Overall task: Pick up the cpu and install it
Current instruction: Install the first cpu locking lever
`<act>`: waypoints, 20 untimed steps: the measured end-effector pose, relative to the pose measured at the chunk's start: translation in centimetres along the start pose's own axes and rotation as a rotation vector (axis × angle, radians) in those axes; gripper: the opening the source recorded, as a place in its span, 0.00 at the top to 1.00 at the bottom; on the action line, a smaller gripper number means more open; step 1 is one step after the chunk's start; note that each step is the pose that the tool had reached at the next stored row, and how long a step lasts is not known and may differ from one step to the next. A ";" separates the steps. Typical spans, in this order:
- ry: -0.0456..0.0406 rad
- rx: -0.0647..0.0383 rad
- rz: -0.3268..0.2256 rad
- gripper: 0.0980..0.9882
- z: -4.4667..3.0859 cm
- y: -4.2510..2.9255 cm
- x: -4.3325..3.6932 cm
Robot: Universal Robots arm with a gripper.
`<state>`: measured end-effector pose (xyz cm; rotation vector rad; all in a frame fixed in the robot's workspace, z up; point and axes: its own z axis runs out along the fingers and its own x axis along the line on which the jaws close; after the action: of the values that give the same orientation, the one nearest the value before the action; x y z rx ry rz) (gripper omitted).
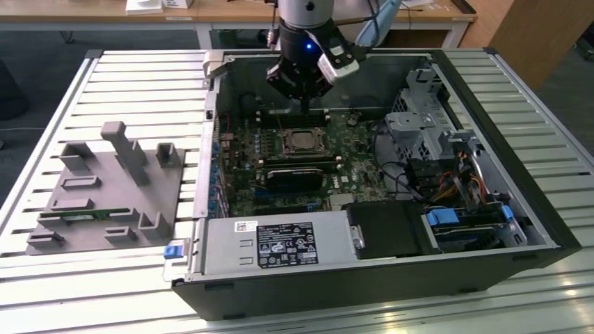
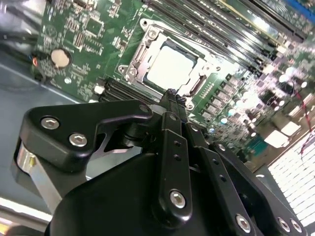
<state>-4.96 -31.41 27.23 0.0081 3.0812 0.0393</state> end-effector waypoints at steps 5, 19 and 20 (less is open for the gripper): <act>0.0023 -0.005 -0.089 0.99 0.01 0.00 0.00; 0.0523 -0.039 -0.135 0.99 0.19 0.00 0.10; 0.0522 -0.038 -0.132 0.99 0.21 -0.01 0.17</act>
<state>-5.12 -31.41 27.01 -0.2010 3.1241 0.0938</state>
